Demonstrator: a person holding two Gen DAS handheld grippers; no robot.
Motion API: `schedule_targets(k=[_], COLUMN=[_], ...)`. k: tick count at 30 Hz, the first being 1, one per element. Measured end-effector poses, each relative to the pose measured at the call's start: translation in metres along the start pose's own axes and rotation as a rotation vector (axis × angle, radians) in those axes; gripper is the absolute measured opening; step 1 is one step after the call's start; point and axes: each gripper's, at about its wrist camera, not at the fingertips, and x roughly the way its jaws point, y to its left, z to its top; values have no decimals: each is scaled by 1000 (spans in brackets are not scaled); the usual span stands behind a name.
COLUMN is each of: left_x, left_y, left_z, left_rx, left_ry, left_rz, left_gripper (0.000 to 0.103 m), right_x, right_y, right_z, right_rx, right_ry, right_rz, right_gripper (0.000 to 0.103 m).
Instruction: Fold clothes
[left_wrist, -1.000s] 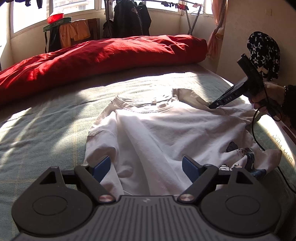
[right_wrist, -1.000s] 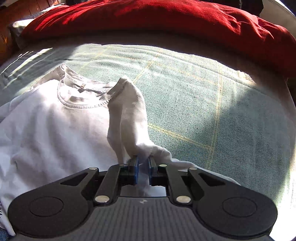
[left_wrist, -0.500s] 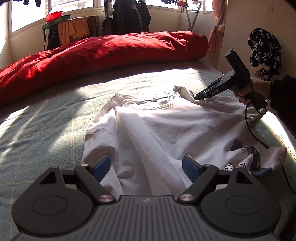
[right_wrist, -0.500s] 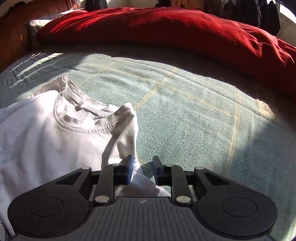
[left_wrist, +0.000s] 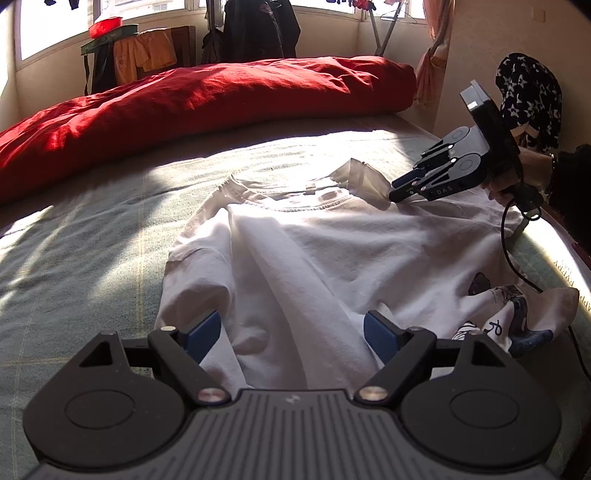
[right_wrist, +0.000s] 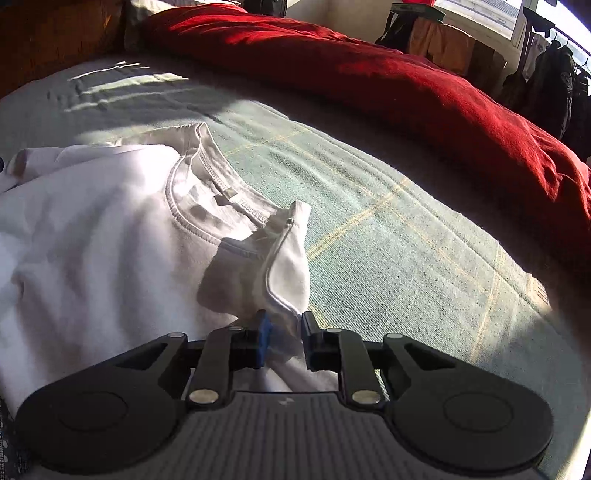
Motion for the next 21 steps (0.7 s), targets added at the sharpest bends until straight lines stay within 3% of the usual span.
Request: schedule_targets(k=[2, 5, 6, 8, 9, 14, 16, 18, 21], left_x=[0, -1, 0, 0, 0, 1, 0, 0, -2], left_y=[0, 0, 0, 2, 2, 4, 3, 4, 4], left_z=[0, -1, -1, -2, -3, -2, -1, 1, 2], left_rx=[2, 6, 6, 5, 3, -2, -1, -7, -11], left_ry=[1, 1, 2, 2, 2, -3, -9, -12, -15], left_rz=[1, -1, -2, -4, -3, 0, 2, 9, 15], left_gripper=[85, 85, 85, 85, 85, 85, 85, 85, 85], right_x=[3, 10, 7, 1, -1, -16, -16, -10, 13], right_y=[1, -3, -3, -3, -3, -29, -43, -48, -53], right_z=[3, 6, 5, 4, 3, 7, 9, 10, 9], right_rx=[-10, 20, 12, -3, -11, 54, 108, 118, 137], right_ry=[6, 36, 38, 43, 45, 9, -2, 1, 44], right_rz=[-3, 16, 0, -33, -50, -173, -180, -205, -311], right_gripper=[29, 27, 25, 7, 4, 2, 2, 2, 0])
